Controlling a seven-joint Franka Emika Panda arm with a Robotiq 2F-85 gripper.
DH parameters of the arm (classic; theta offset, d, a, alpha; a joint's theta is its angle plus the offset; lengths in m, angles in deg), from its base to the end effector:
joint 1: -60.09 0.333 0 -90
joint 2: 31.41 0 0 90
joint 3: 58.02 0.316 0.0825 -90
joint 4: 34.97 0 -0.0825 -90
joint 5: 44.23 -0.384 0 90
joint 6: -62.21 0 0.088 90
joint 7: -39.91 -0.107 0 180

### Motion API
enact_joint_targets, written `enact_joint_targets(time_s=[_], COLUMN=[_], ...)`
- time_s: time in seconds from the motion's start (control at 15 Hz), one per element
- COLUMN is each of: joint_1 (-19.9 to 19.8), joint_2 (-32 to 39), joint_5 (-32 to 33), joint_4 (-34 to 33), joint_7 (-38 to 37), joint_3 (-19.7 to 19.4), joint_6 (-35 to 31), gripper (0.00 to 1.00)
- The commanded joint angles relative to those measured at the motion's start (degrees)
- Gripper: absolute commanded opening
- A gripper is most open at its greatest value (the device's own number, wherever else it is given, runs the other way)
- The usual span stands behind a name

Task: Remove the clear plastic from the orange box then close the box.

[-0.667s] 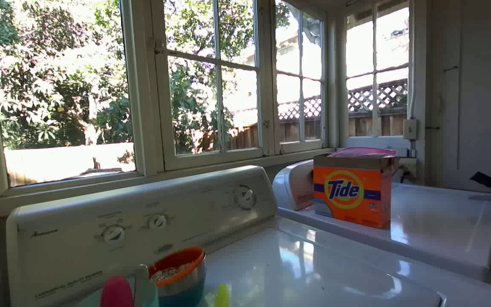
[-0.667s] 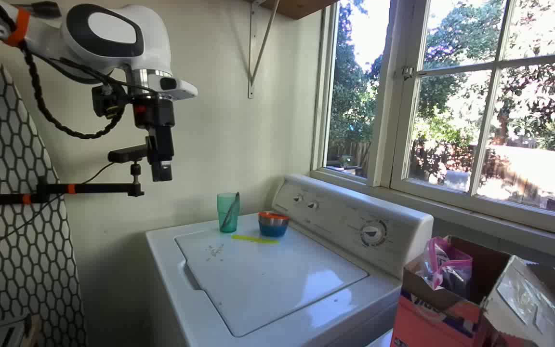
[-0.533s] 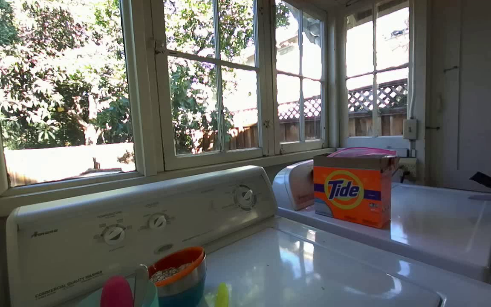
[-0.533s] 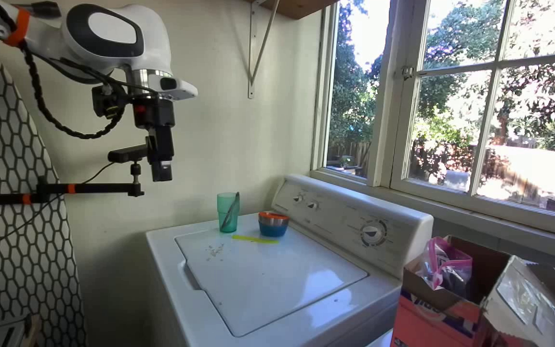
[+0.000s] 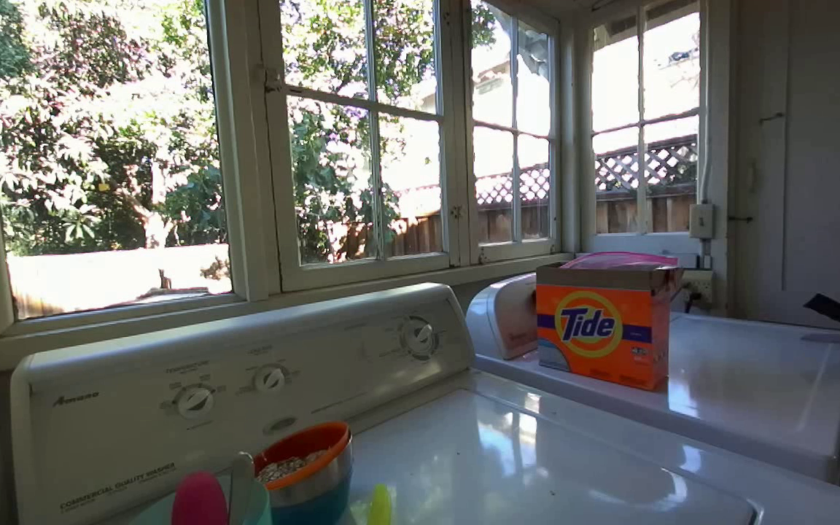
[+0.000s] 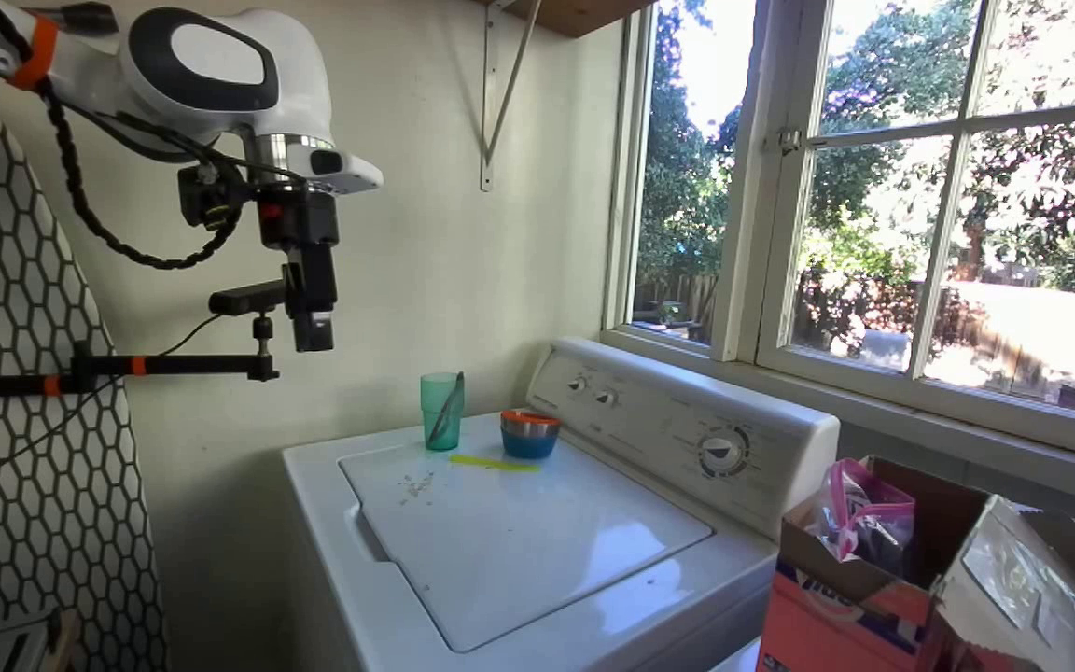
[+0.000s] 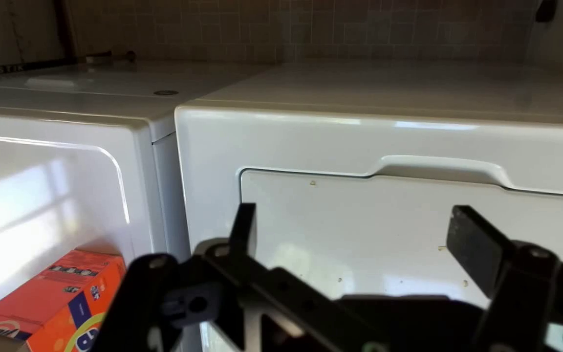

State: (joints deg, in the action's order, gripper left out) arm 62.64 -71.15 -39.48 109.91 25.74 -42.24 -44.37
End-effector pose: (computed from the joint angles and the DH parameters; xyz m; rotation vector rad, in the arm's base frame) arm 0.3303 0.1103 0.4957 2.8944 0.0510 0.0986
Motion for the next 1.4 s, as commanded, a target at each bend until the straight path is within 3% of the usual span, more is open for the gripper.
enact_joint_targets(time_s=[0.0, 0.13, 0.33, 0.53, 0.67, 0.93, 1.07, 1.27, 1.33], joint_1=[1.2, 0.67, -2.46, -5.41, -7.34, -5.32, -2.79, -1.97, -3.27], joint_2=[0.26, 0.3, -1.38, -0.78, 2.34, 12.64, 18.45, 28.29, 31.82], joint_5=[0.68, 0.99, 6.1, 12.52, 13.48, 6.45, 0.74, -11.17, -13.71], joint_4=[-0.13, -0.13, 0.46, -0.48, -3.53, -13.8, -20.76, -31.09, -34.33], joint_7=[-0.64, -0.52, 3.53, 14.31, 20.65, 39.22, 48.76, 59.31, 58.93], joint_3=[-0.96, -1.57, -7.05, -16.4, -22.82, -35.94, -41.1, -44.98, -44.52], joint_6=[0.19, -0.33, -2.57, -7.88, -12.6, -18.65, -16.34, -10.74, -7.96], gripper=[1.0, 1.0, 1.0, 1.0, 1.0, 1.0, 1.0, 1.0, 1.0])
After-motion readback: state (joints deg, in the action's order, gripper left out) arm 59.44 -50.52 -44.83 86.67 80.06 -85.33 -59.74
